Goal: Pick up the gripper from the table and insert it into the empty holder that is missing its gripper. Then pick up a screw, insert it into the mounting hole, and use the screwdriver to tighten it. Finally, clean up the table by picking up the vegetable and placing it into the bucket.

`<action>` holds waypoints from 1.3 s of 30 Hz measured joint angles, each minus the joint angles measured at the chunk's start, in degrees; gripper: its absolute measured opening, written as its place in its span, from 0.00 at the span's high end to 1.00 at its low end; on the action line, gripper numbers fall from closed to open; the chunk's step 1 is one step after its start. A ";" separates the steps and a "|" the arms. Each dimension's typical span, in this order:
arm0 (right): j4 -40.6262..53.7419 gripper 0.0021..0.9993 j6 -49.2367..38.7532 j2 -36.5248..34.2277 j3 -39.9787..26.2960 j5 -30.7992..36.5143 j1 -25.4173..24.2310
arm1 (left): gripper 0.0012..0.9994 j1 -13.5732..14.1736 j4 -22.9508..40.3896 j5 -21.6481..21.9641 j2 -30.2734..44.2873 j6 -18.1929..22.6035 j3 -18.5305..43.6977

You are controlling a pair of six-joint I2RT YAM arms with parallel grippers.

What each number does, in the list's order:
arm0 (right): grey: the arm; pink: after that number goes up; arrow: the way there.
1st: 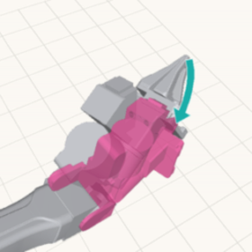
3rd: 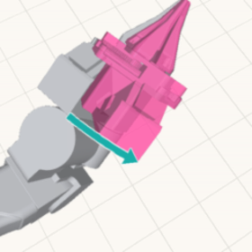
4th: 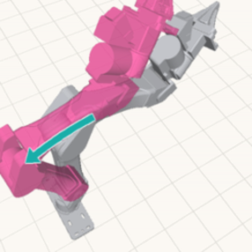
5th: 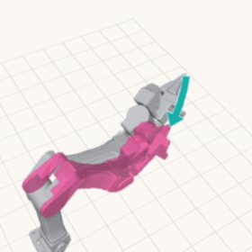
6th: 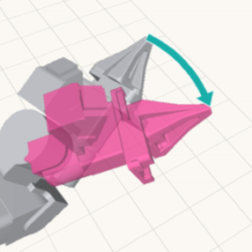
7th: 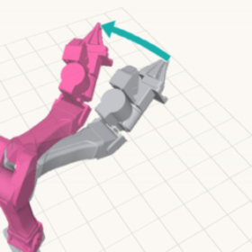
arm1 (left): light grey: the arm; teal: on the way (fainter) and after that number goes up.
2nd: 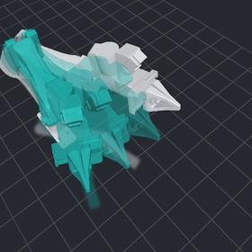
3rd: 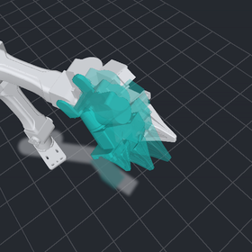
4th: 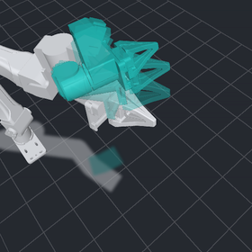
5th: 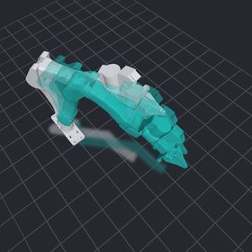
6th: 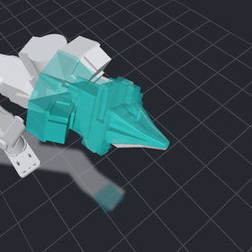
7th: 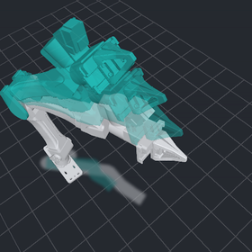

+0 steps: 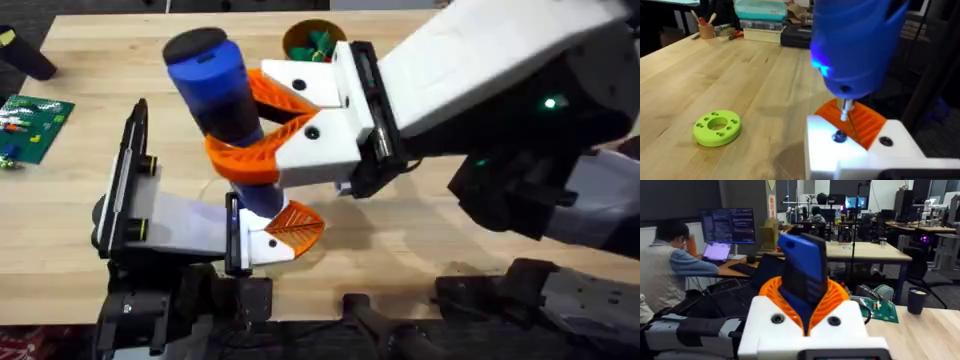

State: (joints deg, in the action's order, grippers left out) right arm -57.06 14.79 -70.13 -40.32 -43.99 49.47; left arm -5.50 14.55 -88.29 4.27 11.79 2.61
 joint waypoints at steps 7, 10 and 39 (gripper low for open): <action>0.00 0.97 -0.02 0.00 0.00 -0.02 0.00 | 0.99 0.00 0.00 -0.01 0.00 0.00 0.00; 0.00 0.97 -0.02 0.00 0.00 -0.02 0.00 | 0.99 0.00 0.00 0.00 0.00 0.00 0.00; 0.75 0.97 -0.68 -2.10 0.00 0.00 0.68 | 0.99 0.00 0.00 -0.02 0.00 -0.02 0.00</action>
State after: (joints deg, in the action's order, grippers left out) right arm -56.31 14.11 -72.23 -40.32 -43.99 50.15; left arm -5.50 14.55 -88.31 4.27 11.77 2.61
